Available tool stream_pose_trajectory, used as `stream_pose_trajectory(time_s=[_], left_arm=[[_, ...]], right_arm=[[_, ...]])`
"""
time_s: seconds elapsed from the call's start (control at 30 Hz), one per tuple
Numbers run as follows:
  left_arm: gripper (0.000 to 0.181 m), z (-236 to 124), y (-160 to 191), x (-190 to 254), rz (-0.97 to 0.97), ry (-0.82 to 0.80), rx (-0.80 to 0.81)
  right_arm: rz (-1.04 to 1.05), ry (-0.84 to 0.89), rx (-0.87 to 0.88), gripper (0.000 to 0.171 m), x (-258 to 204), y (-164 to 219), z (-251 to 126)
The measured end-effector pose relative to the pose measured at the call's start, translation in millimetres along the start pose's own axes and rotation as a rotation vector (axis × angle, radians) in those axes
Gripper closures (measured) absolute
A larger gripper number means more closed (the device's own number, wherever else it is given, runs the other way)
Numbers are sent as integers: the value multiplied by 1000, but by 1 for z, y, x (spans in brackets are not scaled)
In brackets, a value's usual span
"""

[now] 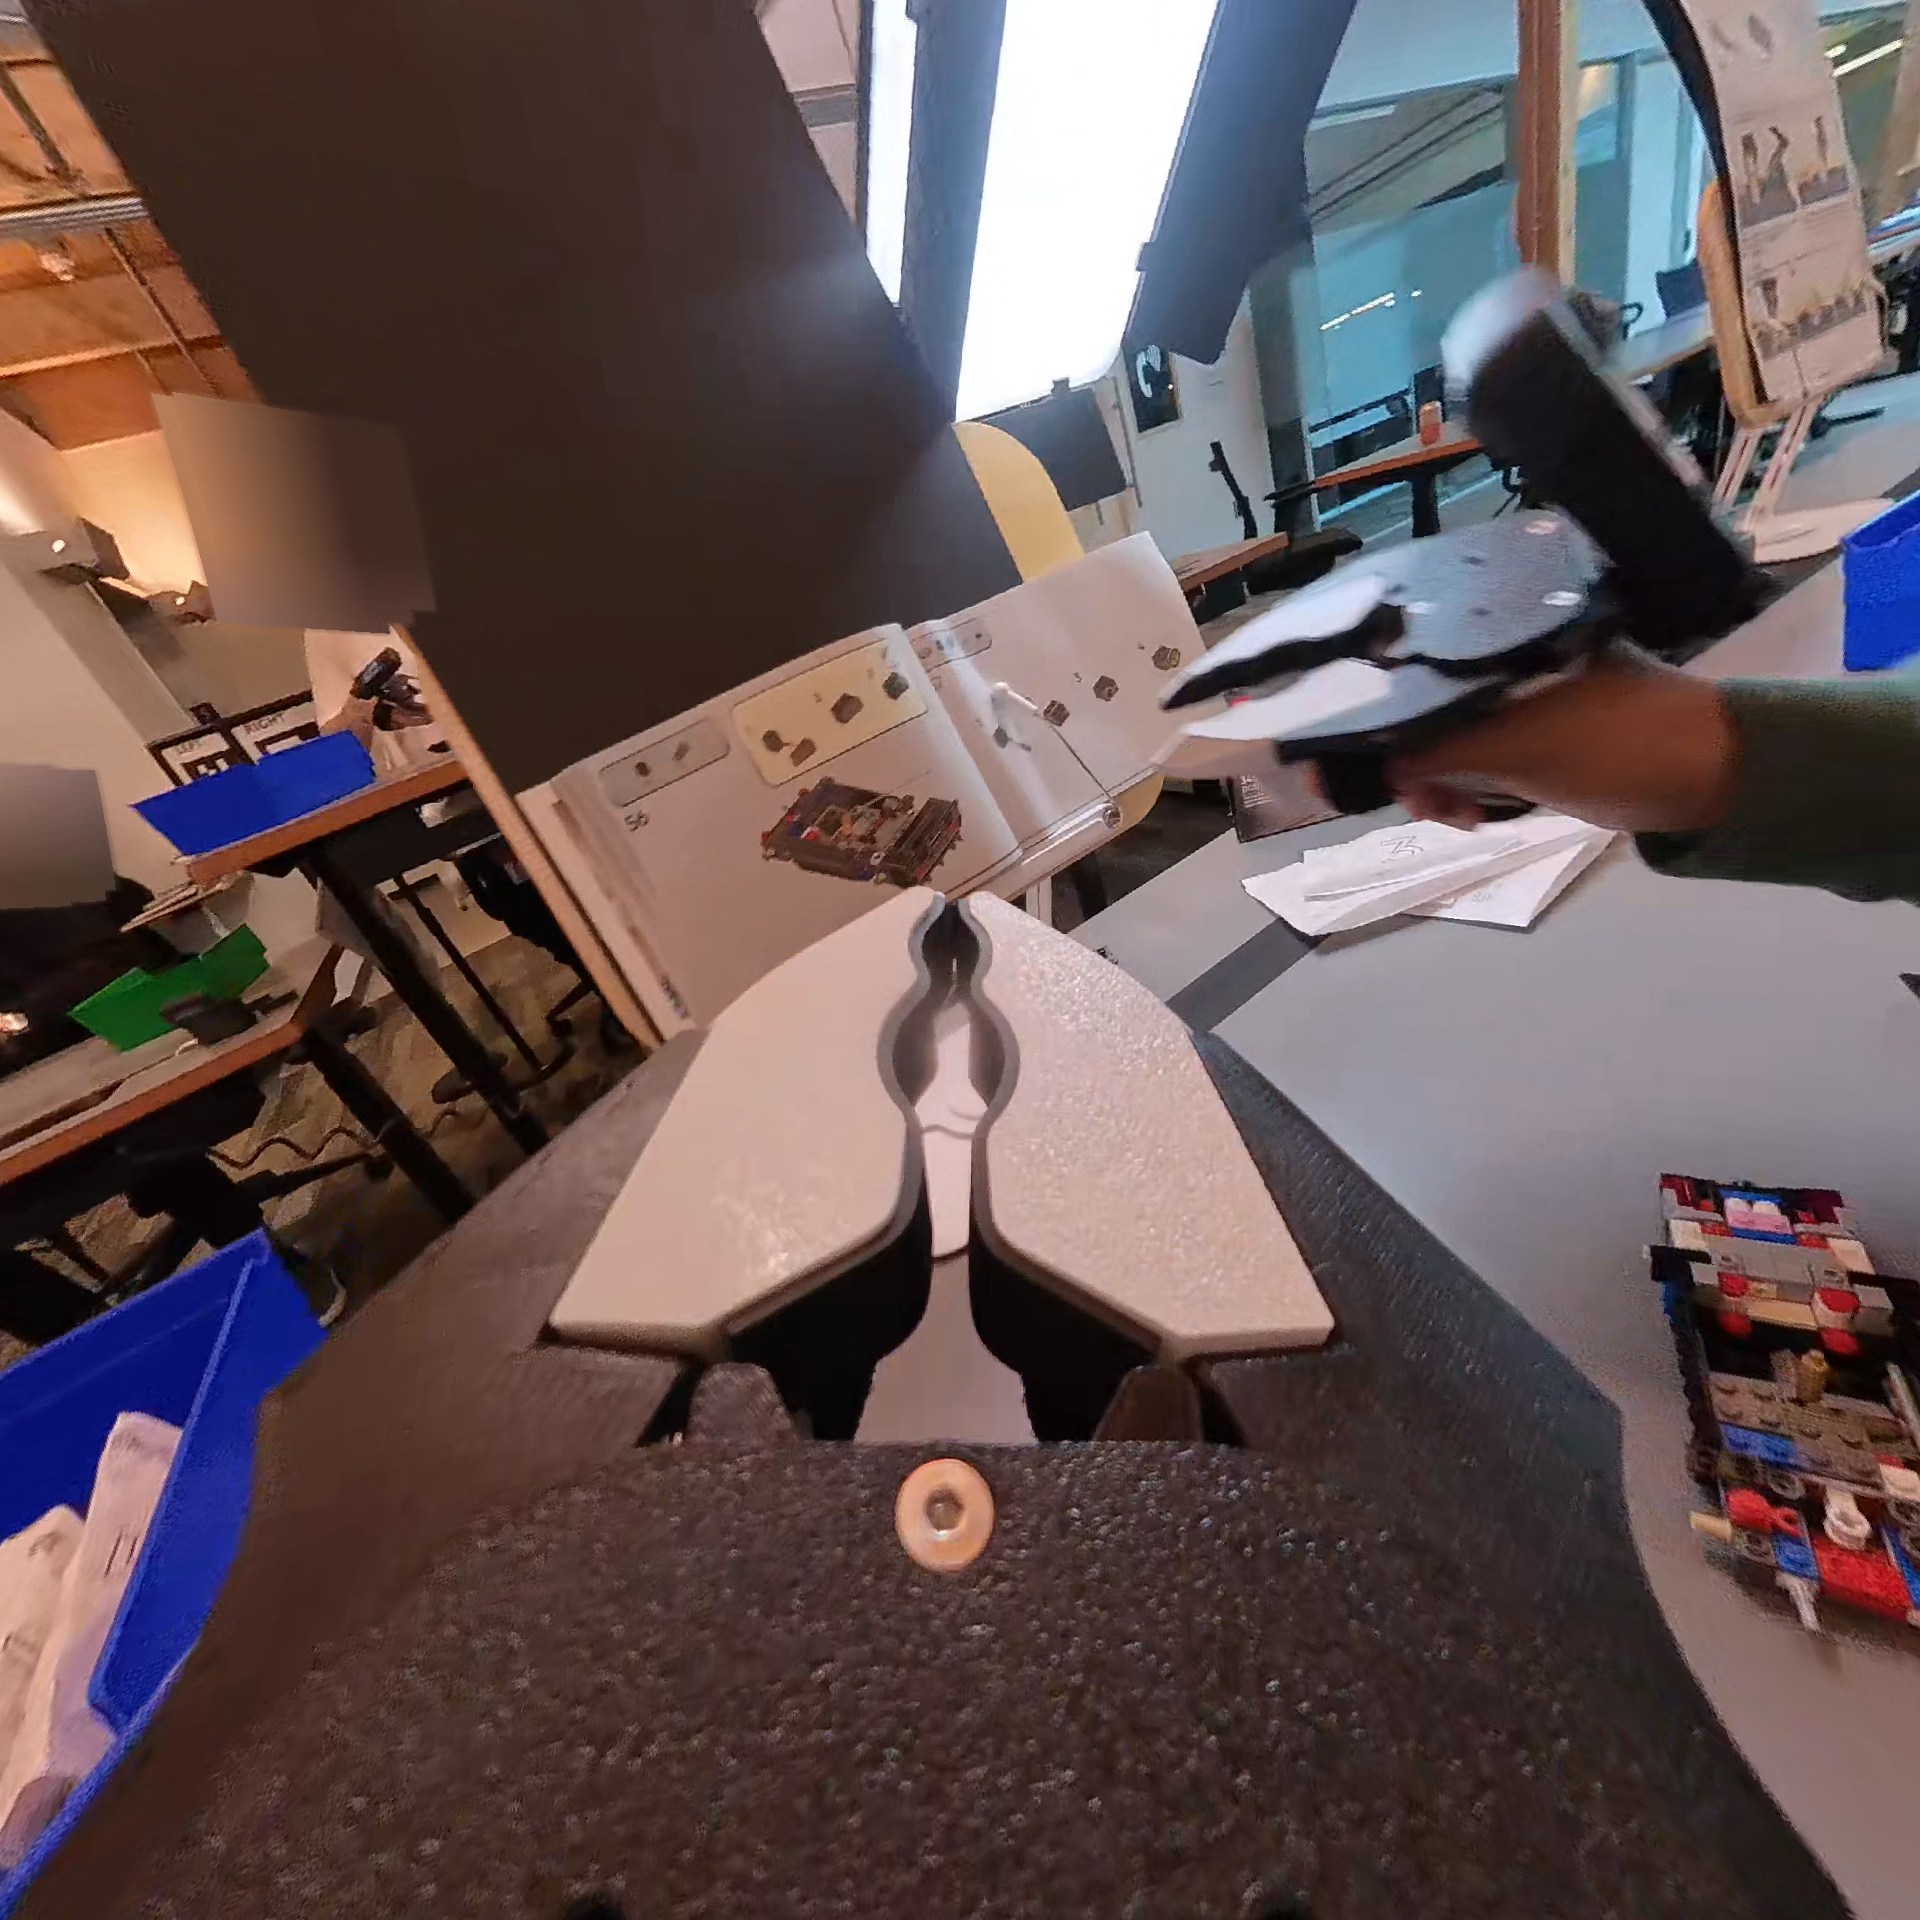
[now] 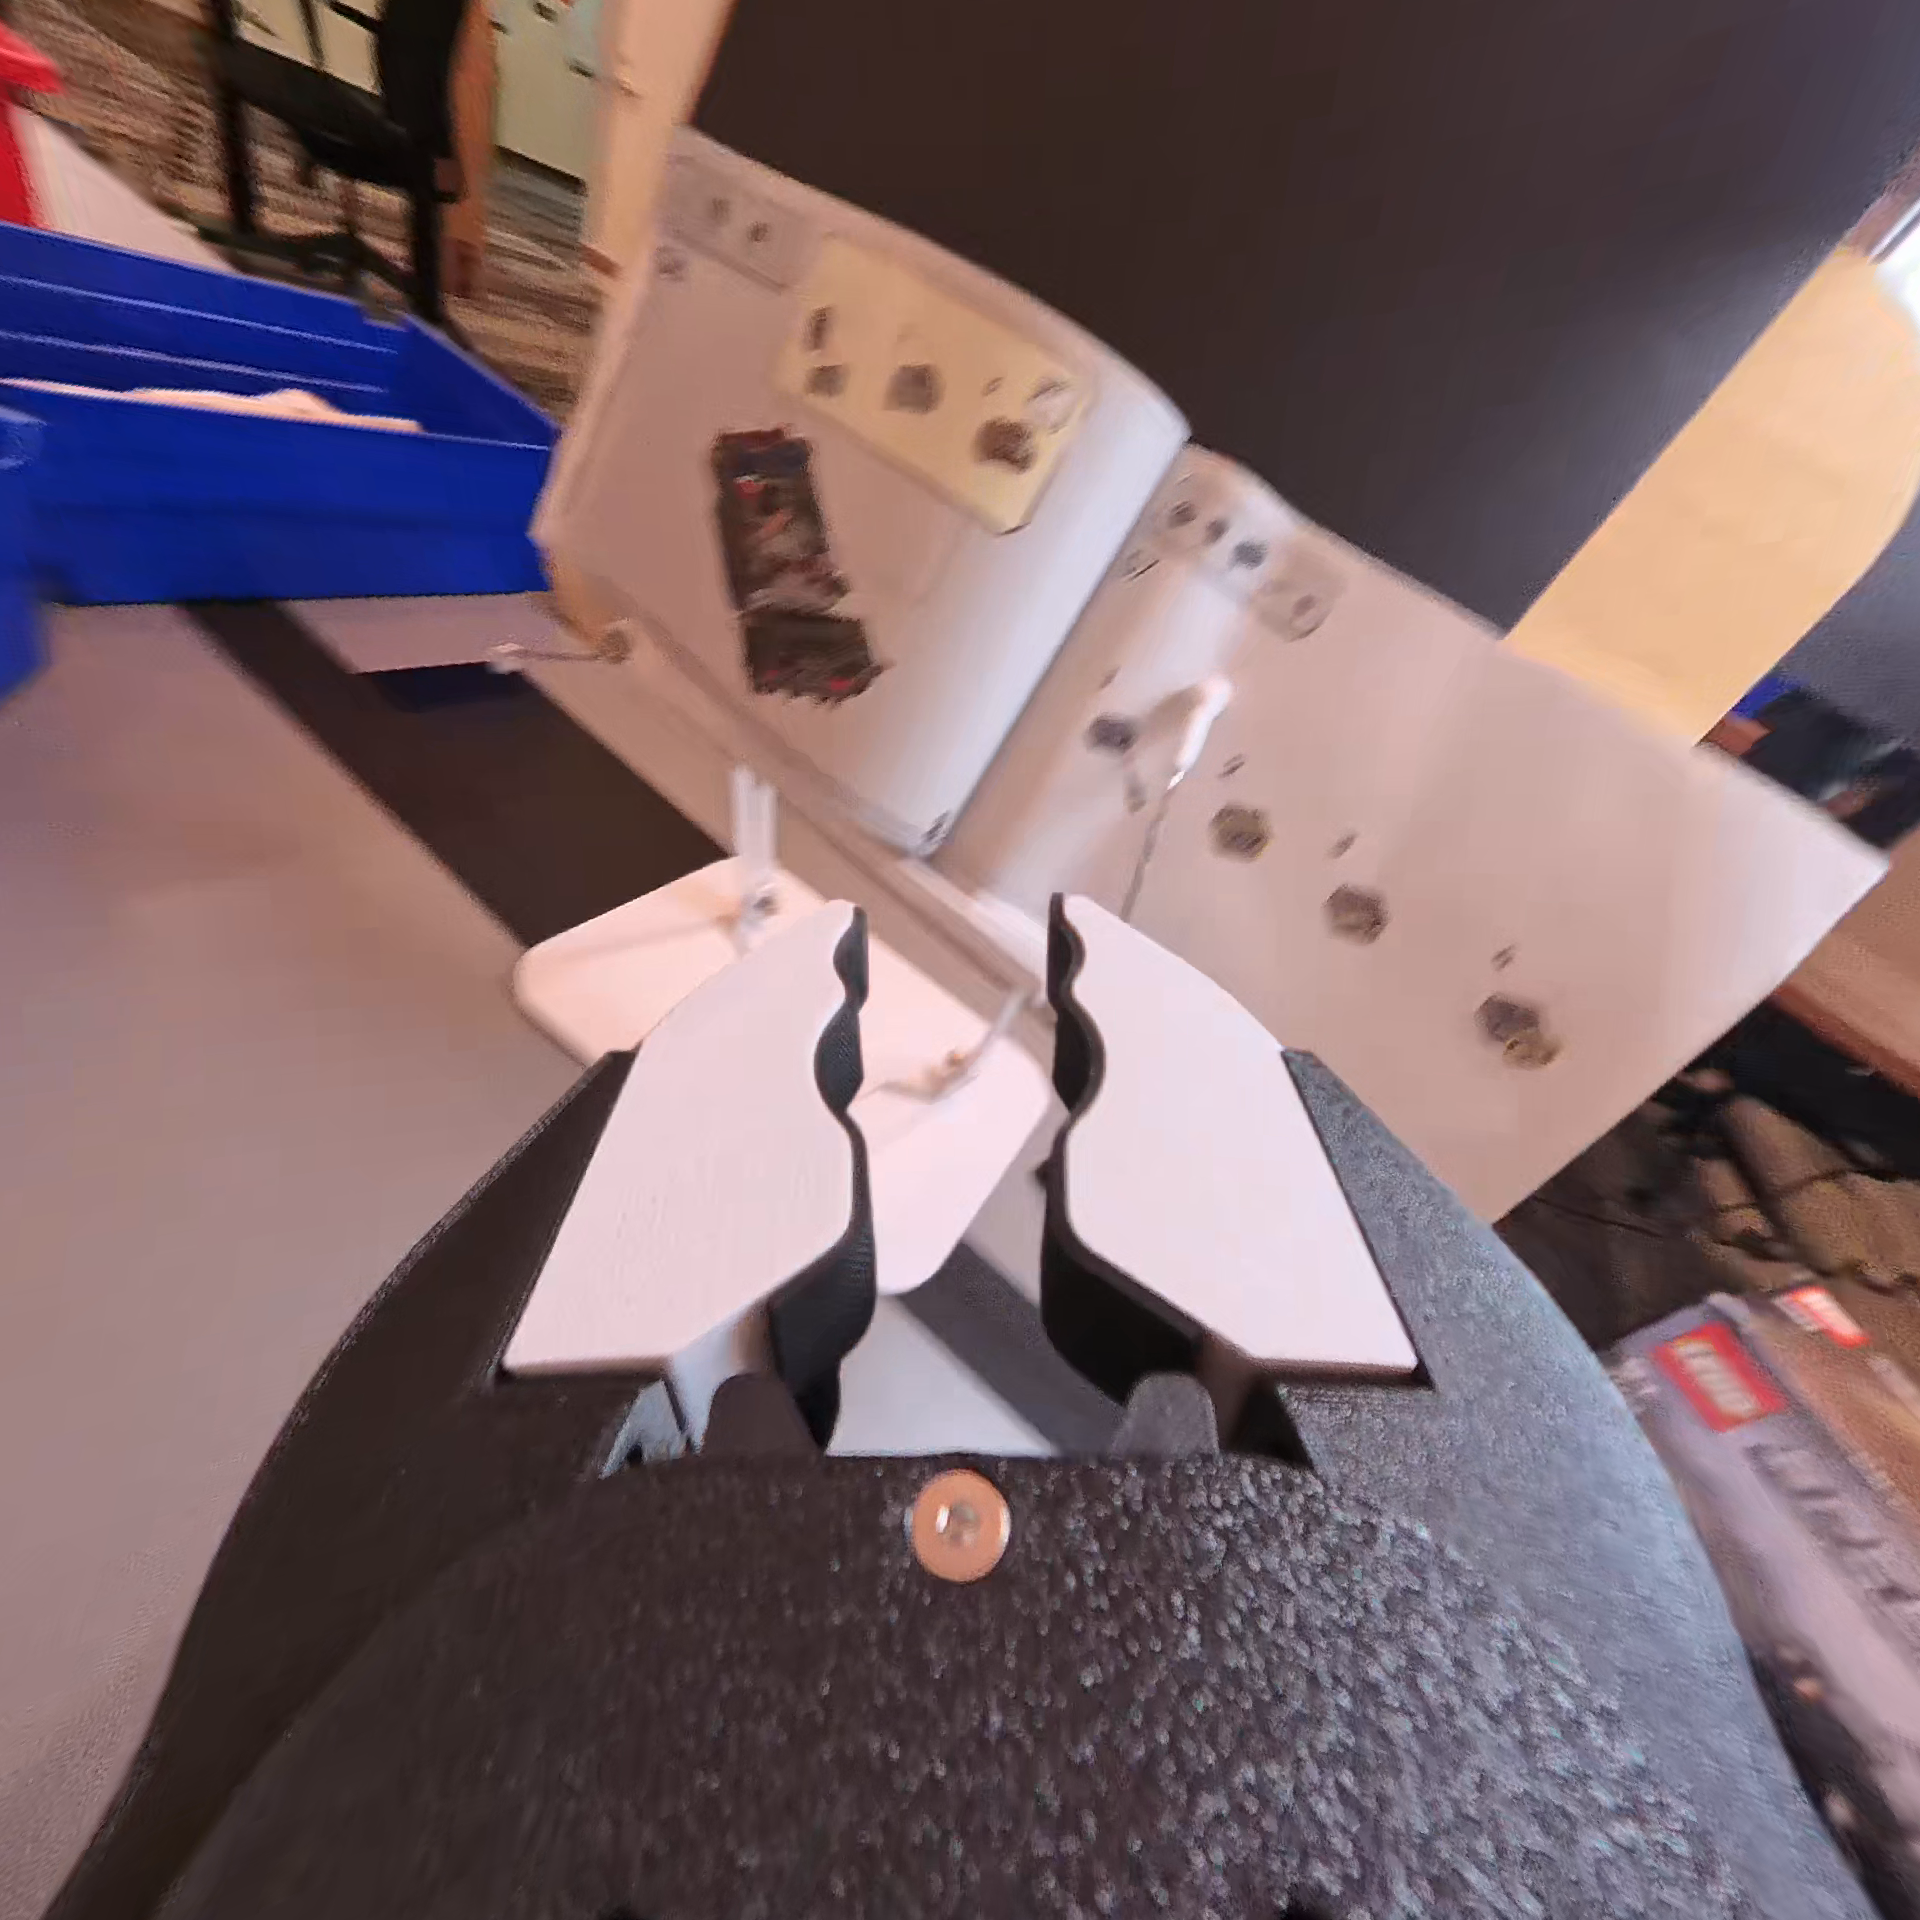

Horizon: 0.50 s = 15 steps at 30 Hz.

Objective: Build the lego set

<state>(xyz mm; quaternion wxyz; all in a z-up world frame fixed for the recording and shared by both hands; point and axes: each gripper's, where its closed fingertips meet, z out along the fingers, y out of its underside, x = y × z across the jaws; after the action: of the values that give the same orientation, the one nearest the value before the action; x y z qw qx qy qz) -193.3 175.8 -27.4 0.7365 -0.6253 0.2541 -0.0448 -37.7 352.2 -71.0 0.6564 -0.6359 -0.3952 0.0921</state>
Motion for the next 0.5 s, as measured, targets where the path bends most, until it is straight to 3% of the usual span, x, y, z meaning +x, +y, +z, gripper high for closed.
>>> stream_pose_trajectory(time_s=[0.17,0.2,0.23,0.27,0.4,0.5], left_arm=[[181,30,-7,11,-20,33,8],[181,33,-8,12,-40,37,15],[181,35,-8,12,-54,41,22],[181,37,-8,11,-63,44,25],[181,38,6,6,-104,51,4],[181,40,12,4,-153,62,-2]], right_arm=[[-51,119,-85,139,42,5,60],[-77,144,-99,151,48,10,65],[-99,155,-95,166,51,14,67],[-89,159,-72,169,53,15,66],[140,260,-46,168,75,39,45],[380,227,-95,164,78,72,32]])
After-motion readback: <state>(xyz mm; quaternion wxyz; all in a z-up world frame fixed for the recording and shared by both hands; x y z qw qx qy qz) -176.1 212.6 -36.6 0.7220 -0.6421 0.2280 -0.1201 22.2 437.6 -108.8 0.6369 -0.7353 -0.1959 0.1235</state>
